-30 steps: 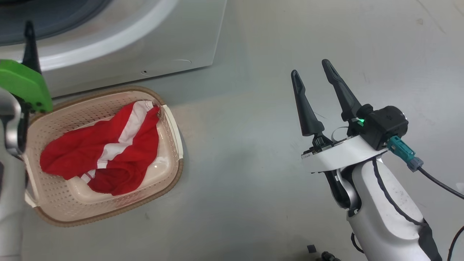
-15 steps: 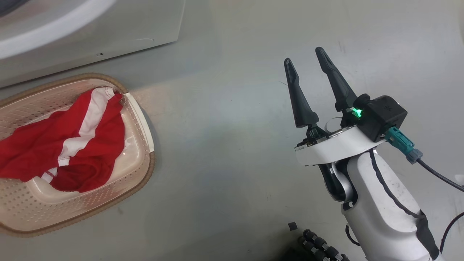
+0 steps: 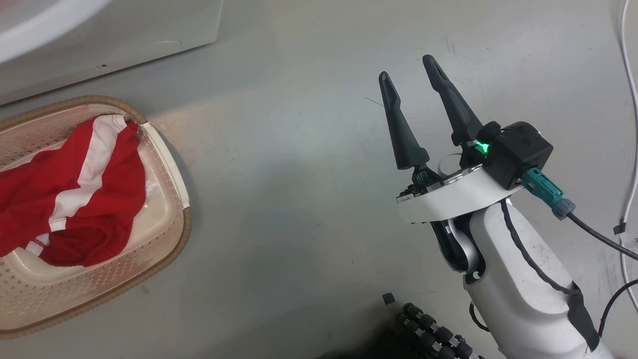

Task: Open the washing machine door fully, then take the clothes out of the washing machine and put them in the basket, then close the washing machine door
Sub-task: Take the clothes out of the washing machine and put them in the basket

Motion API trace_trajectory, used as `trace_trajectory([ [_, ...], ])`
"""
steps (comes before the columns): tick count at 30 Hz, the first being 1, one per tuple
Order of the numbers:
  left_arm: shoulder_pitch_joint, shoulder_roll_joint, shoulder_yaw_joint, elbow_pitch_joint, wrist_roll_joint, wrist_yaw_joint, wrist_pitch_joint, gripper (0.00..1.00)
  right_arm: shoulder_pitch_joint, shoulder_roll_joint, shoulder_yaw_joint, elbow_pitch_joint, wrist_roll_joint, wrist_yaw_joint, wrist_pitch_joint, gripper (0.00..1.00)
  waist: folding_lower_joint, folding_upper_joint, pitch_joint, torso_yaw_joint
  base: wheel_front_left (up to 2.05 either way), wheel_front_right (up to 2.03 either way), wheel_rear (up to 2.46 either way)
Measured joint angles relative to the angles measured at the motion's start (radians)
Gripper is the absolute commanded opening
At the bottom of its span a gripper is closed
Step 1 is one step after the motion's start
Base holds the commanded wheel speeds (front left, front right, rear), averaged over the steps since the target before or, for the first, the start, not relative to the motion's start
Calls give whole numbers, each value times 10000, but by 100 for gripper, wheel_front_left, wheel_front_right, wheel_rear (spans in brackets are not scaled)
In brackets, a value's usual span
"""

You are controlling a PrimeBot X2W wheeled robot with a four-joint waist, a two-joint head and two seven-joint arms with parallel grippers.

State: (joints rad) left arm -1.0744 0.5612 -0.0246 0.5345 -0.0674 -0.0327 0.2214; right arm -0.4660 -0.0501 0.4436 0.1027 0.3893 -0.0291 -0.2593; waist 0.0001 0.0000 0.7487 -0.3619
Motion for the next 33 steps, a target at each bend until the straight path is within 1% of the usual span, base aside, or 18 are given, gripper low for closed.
trace_trajectory([
  [4,-210,54,8,297,-13,-142,374,100,-3,-2,40,-2,27,-4,0,100,-1,0,43,-41,0,0,0],
  [7,-479,339,4,504,-12,-257,911,100,-13,2,123,-17,75,-6,0,100,-1,0,127,-67,0,0,0],
  [10,-594,568,-29,711,58,-267,1283,100,-75,2,142,-48,115,-10,0,100,-1,0,217,-103,0,0,0],
  [15,-794,616,-148,972,92,-403,1843,100,-178,4,171,-92,253,-82,0,100,-1,0,322,-151,0,0,0],
  [24,-1273,627,4,1429,-33,-403,2847,100,-190,4,155,-98,314,-94,0,100,-1,0,400,-221,0,0,0],
  [25,-1333,627,13,1455,-52,-410,2947,89,-190,4,151,-98,314,-102,0,100,-1,0,409,-225,0,0,0],
  [26,-1382,627,23,1488,-59,-428,3024,49,-191,4,150,-98,314,-102,0,100,-1,0,417,-228,0,0,0],
  [27,-1409,627,33,1517,-84,-428,3087,16,-193,4,146,-98,314,-104,0,100,-1,0,425,-231,0,0,0],
  [28,-1427,627,36,1523,-92,-430,3101,0,-197,4,146,-98,314,-104,0,100,-1,0,433,-234,0,0,0],
  [33,-1582,629,115,1592,-119,-441,3143,0,-286,4,148,-109,314,-105,0,100,-1,0,479,-238,0,0,0],
])
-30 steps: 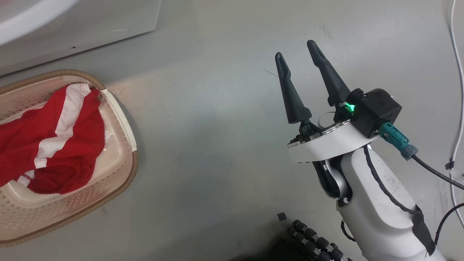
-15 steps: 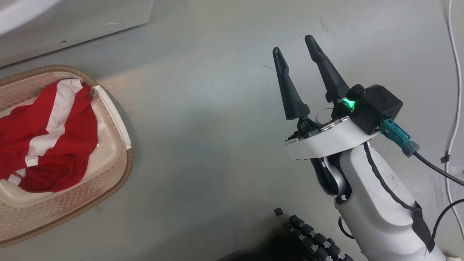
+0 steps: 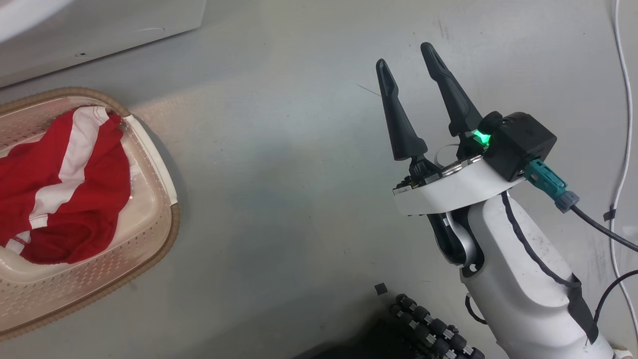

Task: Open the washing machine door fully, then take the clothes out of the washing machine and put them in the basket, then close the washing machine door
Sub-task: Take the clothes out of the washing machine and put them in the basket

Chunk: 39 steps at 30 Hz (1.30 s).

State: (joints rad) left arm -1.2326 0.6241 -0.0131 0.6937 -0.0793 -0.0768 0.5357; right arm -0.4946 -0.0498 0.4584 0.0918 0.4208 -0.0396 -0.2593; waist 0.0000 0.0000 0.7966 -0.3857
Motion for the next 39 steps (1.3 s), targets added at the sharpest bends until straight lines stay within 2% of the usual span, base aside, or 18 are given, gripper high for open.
trace_trajectory([
  [7,-43,-6,123,21,-217,-4,-286,0,-126,0,2,-2,0,-50,0,100,0,0,40,18,0,0,0],
  [16,-168,-234,433,40,-629,-6,-1262,0,-304,0,-38,4,-6,-67,0,100,0,0,38,116,0,0,0],
  [24,163,-922,767,46,-1172,-33,-2631,0,-329,-4,-102,90,-109,-69,0,100,0,0,-165,278,0,0,0],
  [39,2241,-1820,761,-754,-1321,-33,-5099,0,-251,-12,-391,468,-493,-69,0,100,0,0,-1018,710,0,0,0],
])
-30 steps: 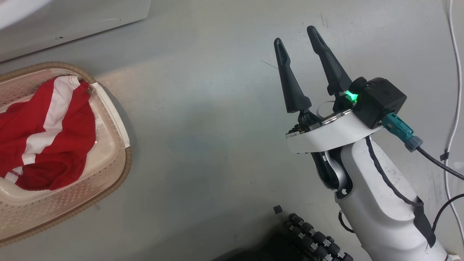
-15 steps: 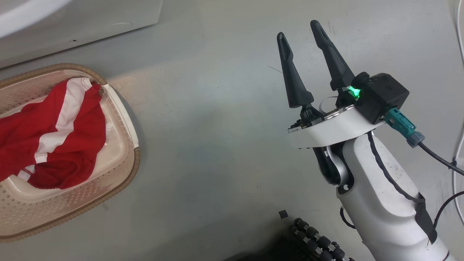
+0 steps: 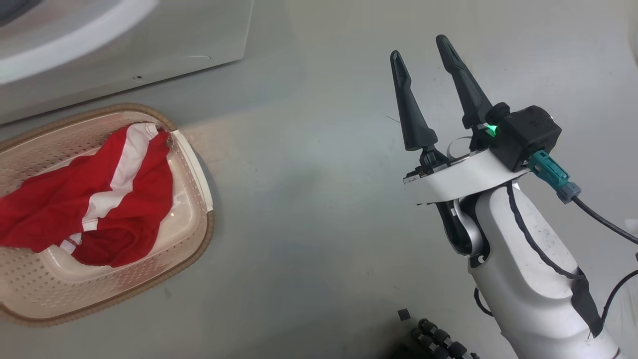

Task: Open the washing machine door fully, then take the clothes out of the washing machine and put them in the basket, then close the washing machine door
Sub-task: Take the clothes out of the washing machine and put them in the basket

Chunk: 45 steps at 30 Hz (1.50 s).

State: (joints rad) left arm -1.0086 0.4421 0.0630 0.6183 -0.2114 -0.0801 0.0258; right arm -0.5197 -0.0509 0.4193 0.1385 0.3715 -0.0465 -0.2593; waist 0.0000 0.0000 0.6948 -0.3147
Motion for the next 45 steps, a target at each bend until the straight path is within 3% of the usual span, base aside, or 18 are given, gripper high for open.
trace_trajectory([
  [13,2310,-1482,-148,-867,-174,324,-1657,0,718,-19,-339,510,-414,77,0,100,-1,0,-1270,647,0,0,0],
  [21,3548,-2096,-176,-1507,-253,575,-2357,0,1223,-29,-464,780,-575,190,0,100,-1,0,-2149,1062,0,0,0],
  [45,5794,-2706,-282,-4667,-144,1189,-2740,0,2628,-46,-556,1273,-604,454,0,100,-1,0,-4752,1919,0,0,0],
])
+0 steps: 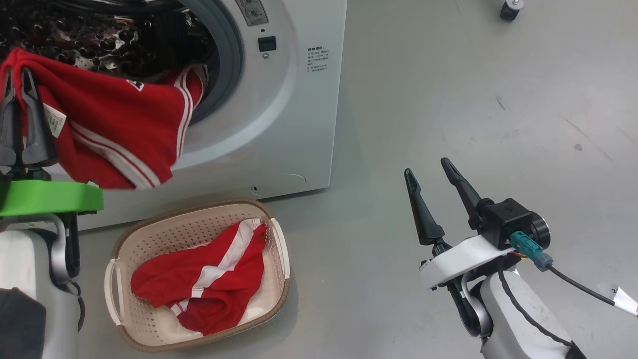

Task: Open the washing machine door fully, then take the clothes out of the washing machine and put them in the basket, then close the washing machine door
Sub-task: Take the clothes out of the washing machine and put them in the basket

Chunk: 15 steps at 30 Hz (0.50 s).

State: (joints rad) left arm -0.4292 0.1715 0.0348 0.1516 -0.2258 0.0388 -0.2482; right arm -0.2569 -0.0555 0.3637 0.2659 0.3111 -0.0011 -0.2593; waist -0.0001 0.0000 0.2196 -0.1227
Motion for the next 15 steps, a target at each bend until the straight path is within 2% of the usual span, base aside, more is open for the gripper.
trace_trajectory([
  [15,751,-48,23,-2359,270,180,-40,0,314,0,-61,2,8,86,0,100,0,0,-754,135,0,0,0],
])
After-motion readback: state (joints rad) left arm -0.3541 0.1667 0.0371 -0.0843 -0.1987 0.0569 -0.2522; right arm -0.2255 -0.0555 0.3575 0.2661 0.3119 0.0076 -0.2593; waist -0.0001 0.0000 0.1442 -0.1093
